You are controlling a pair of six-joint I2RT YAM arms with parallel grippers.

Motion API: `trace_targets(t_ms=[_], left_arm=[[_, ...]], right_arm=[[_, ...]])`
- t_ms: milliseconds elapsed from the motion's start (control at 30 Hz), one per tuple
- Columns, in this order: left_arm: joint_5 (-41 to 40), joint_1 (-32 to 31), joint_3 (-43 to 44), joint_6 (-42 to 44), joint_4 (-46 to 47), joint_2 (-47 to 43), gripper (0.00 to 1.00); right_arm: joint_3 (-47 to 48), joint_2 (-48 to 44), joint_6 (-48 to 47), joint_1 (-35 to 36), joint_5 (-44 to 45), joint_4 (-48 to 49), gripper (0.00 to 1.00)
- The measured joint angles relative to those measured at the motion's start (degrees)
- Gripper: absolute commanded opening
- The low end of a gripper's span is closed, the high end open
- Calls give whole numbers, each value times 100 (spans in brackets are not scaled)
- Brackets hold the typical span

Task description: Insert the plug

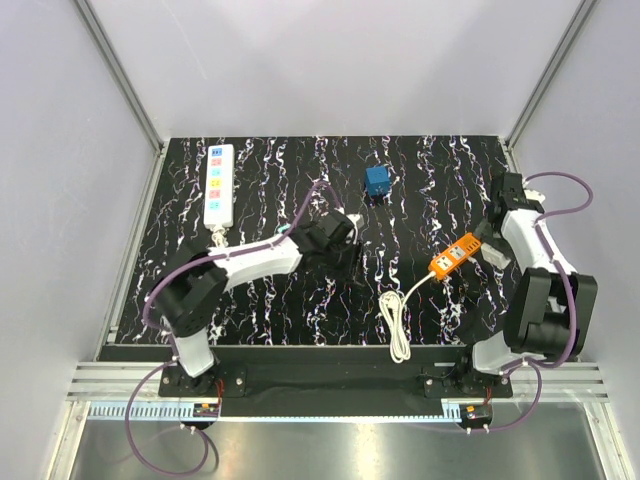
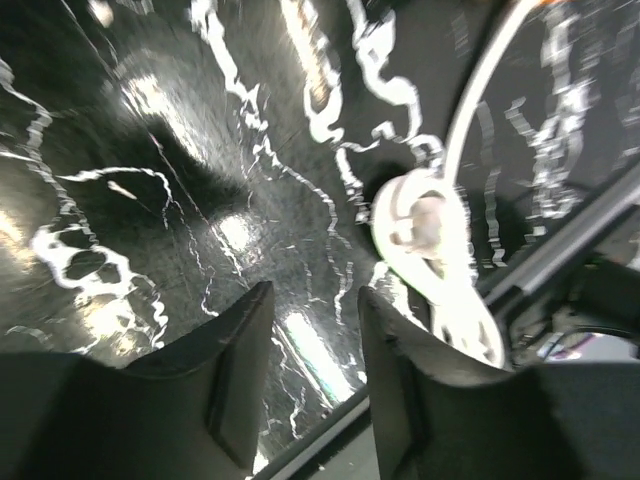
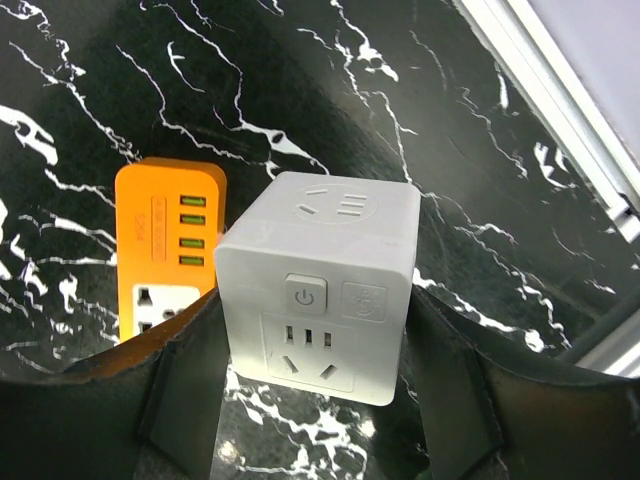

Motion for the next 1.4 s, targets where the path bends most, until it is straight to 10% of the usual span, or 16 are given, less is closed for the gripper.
trace_targets(t_ms=[633,1000,1300,1400], left_arm=[[-35,-1069,417,-455,538,1235,38],[-70,-1963,286,-1073,1340,1259,39],[-433,-1462,7,-774,752,260,69],[-817,-885,-284,-479,275,-892,94]], right_arm=[[-59,933,-315,4,-1880,1532,0],[603,1172,-645,1285,-2844,1626,0],[1384,601,133,1185,-2387,-13,0],[1556,179,979,1187,-2374,-411,0]])
